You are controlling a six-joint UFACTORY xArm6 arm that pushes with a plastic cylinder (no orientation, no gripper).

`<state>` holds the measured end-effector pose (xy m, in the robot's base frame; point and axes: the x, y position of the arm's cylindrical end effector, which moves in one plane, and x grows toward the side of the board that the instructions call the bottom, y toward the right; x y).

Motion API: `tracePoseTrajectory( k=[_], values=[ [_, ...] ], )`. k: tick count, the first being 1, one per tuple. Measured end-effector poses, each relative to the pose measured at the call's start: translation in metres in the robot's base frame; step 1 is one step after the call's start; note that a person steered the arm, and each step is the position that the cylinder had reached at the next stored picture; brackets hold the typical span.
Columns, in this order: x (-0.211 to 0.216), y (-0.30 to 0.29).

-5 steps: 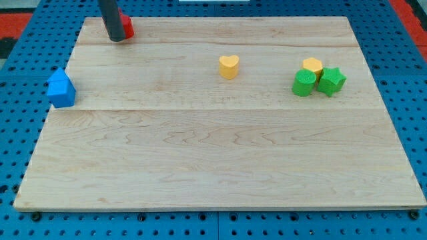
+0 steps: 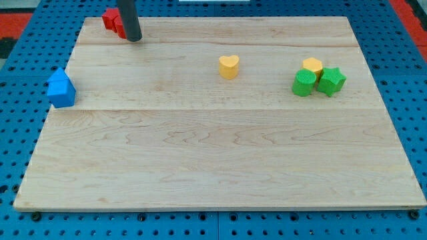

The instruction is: Move your arm towards blue triangle

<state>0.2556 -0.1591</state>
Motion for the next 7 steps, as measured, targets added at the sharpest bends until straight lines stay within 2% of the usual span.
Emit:
tracePoseTrajectory(
  k=[2, 3, 5, 7],
  values=[
    [0.0, 0.012],
    [0.007, 0.041],
    [0.044, 0.075],
    [0.045, 0.152]
  ],
)
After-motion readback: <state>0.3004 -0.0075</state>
